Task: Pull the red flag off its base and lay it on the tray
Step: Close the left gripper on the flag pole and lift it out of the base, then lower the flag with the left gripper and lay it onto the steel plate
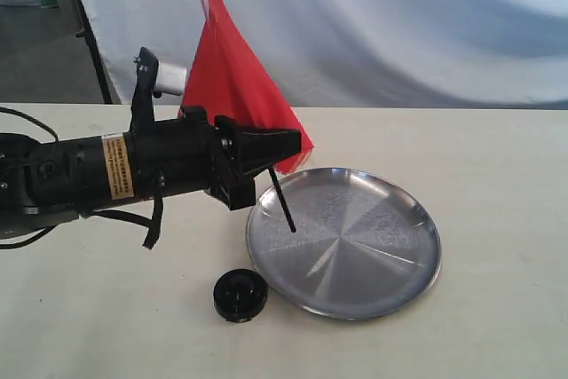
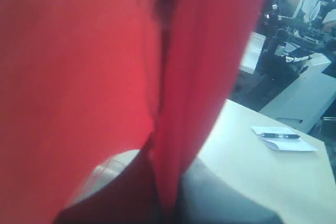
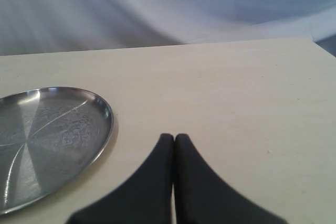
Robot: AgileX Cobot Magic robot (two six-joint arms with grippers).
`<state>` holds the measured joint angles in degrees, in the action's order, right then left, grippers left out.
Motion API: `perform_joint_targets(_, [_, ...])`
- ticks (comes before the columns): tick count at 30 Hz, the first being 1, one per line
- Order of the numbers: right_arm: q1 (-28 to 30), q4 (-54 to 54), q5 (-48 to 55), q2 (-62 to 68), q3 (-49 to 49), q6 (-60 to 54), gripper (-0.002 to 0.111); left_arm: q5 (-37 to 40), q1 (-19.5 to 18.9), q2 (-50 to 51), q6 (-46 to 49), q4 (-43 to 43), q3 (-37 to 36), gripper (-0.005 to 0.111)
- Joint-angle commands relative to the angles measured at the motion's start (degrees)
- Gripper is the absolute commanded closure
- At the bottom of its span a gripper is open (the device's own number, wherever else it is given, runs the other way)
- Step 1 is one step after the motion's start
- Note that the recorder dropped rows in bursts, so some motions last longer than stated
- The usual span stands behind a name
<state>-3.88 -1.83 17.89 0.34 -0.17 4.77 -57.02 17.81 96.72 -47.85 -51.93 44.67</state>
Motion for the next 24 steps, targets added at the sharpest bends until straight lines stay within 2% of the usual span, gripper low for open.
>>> perform_joint_targets(1, [0.33,-0.15,0.47,-0.34,0.17,-0.18,0.109,4.32,3.17,4.68,-3.87,-1.57,4.34,0.107])
perform_joint_targets(7, [0.33,0.0,0.61,-0.34,0.17,-0.18,0.109,15.0,5.81,12.63,-7.09,-1.57,12.98,0.107])
perform_joint_targets(15, [0.33,0.32,0.59,-0.34,0.17,0.81,0.109,15.29,5.81,21.59,-10.87,-1.57,19.11,0.107])
perform_joint_targets(24, [0.33,0.32,2.13,-0.34,0.17,3.61,0.109,15.37,5.81,27.93,-10.87,-1.65,21.04,0.107])
